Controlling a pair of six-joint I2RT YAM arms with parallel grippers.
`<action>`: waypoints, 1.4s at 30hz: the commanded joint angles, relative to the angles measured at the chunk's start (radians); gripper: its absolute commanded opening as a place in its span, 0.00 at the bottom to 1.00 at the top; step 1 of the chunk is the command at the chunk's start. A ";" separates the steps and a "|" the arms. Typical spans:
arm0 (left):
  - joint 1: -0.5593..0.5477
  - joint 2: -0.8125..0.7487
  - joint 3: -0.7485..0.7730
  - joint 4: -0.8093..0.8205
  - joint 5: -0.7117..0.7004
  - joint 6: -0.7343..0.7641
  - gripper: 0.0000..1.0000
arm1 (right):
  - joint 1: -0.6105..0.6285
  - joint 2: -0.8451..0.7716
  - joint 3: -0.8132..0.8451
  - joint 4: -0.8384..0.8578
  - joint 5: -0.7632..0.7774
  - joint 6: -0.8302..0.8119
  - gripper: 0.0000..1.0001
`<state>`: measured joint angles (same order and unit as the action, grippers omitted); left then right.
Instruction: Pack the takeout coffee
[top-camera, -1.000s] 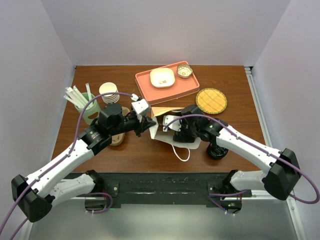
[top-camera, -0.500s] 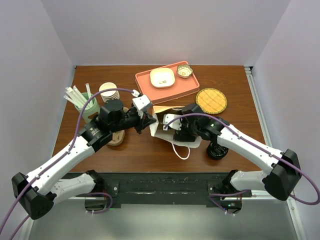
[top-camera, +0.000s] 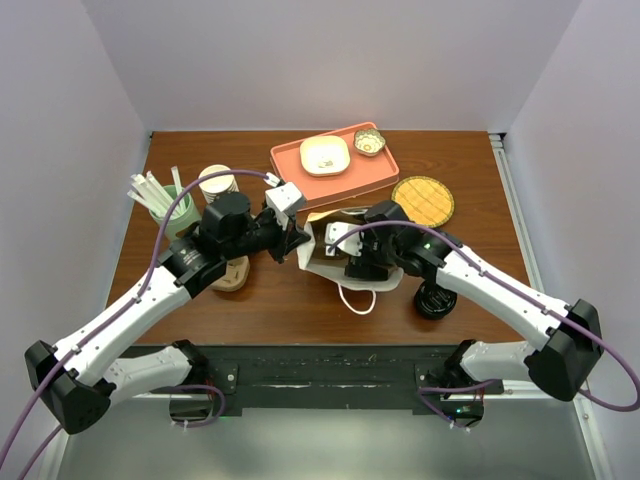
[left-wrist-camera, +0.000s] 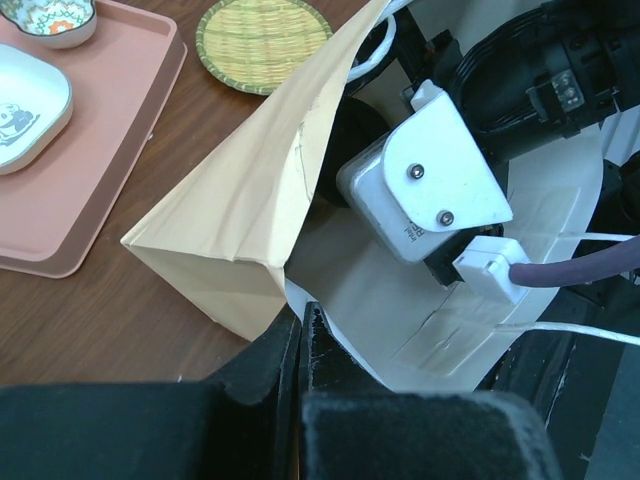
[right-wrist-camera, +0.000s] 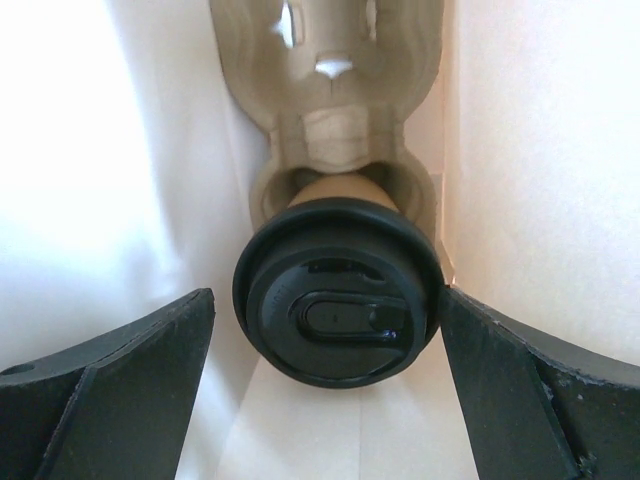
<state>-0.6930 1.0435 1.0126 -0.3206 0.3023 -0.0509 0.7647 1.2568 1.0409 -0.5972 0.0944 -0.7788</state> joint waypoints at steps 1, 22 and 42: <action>0.006 0.007 0.064 -0.008 -0.025 -0.032 0.00 | -0.004 0.015 0.074 -0.019 -0.025 0.016 0.98; 0.012 0.069 0.158 -0.104 -0.115 -0.084 0.00 | -0.005 0.105 0.275 -0.150 -0.176 0.067 0.96; 0.029 0.121 0.210 -0.147 -0.075 -0.175 0.00 | -0.011 0.116 0.367 -0.184 -0.226 0.102 0.96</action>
<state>-0.6685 1.1671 1.1675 -0.4690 0.2123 -0.2020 0.7578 1.3701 1.3506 -0.7879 -0.0830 -0.6941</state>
